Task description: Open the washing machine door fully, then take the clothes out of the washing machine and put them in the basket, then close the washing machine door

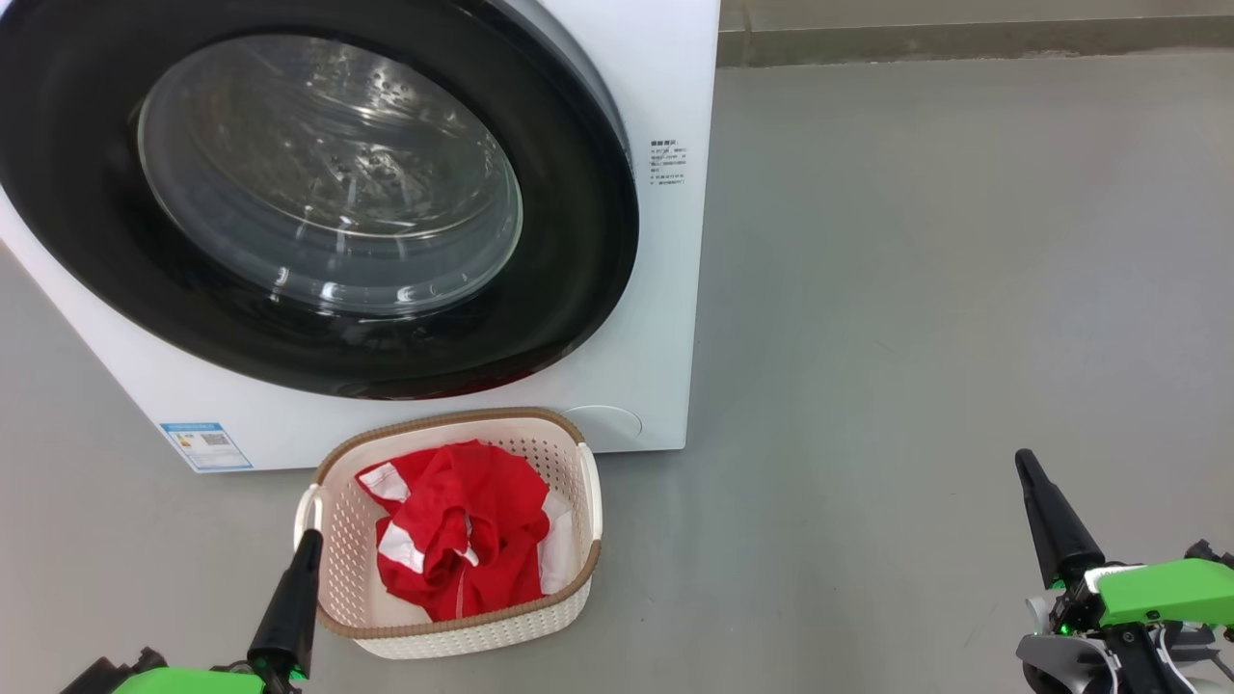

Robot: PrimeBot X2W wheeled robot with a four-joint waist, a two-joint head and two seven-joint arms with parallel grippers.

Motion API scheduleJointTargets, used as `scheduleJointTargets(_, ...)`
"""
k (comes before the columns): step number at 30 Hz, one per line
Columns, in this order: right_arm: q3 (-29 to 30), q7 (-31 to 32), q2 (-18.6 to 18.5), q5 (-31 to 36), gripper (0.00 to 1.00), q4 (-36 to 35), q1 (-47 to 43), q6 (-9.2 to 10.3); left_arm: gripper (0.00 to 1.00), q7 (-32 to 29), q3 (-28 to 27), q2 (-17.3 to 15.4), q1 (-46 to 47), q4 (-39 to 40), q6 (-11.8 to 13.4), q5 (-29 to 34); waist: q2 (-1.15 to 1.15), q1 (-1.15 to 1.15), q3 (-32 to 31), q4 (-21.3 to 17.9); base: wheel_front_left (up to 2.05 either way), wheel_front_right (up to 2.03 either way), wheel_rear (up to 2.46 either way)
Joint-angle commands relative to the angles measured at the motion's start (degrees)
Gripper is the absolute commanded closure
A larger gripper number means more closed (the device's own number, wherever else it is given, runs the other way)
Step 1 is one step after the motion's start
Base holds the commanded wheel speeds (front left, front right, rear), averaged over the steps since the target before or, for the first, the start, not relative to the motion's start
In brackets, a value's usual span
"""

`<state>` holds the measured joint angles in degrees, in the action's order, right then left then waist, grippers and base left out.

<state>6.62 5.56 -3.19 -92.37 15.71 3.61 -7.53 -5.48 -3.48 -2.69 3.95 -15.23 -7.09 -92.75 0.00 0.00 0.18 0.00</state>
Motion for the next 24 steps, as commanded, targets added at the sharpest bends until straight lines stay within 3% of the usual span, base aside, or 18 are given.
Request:
scheduleJointTargets(1,-0.98,0.21,-0.34,-0.53,1.00,-1.73,2.49,0.04,1.00,-0.22,-2.06,-0.92,2.16,1.22,-0.40,-0.23,0.00,0.00,0.00,0.00,0.00,0.00,0.00)
scheduleJointTargets(24,-0.73,0.41,-0.17,-0.32,1.00,-1.72,2.52,0.04,1.00,-0.43,-2.33,-0.73,2.18,1.21,-0.40,-0.01,0.00,0.00,0.00,0.00,0.00,0.00,0.00)
